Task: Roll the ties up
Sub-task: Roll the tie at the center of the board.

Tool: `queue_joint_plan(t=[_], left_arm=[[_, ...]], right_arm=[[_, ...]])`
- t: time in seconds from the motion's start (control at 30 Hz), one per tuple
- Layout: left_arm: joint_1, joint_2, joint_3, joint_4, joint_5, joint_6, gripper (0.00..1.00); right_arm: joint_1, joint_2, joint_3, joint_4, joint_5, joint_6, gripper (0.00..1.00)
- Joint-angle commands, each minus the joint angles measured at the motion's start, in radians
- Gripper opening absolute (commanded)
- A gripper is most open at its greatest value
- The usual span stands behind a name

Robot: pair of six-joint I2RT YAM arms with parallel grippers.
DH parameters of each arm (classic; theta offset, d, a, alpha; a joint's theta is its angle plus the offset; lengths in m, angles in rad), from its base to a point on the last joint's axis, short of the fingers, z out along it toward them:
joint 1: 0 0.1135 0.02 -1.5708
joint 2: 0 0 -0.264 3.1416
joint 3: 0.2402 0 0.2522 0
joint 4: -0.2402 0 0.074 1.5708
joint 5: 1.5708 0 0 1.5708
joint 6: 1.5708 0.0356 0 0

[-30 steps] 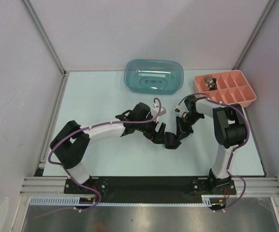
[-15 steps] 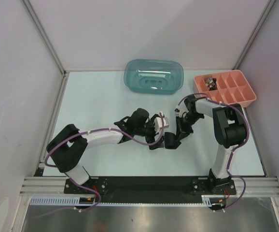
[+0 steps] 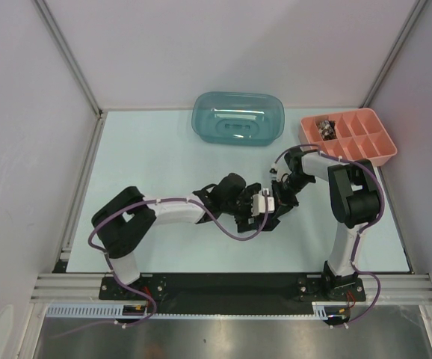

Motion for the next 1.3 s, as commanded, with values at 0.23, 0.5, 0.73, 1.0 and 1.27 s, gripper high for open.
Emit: queue_joint_plan(t=[0.23,0.5,0.73,1.0,1.27], left_arm=[[-0.002,0.082,0.12,-0.023,0.036,0.068,1.0],[-0.007,0.139,0.191,-0.124,0.093,0.088,0.75],[-0.03,0.176,0.22,-0.233,0.074,0.093,0.66],[-0.036,0.197,0.211,-0.296,0.009,0.076,0.24],[-0.042,0.22,0.217,-0.341,-0.036,0.083,0.17]], right_arm=[[0.042,0.053,0.002,0.109,0.023,-0.023,0.0],[0.043,0.05,0.004,0.107,0.001,-0.03,0.0],[0.037,0.035,0.011,0.119,-0.049,-0.018,0.0],[-0.05,0.006,0.05,0.058,-0.144,-0.03,0.2],[-0.17,-0.037,0.053,-0.063,-0.201,-0.076,0.57]])
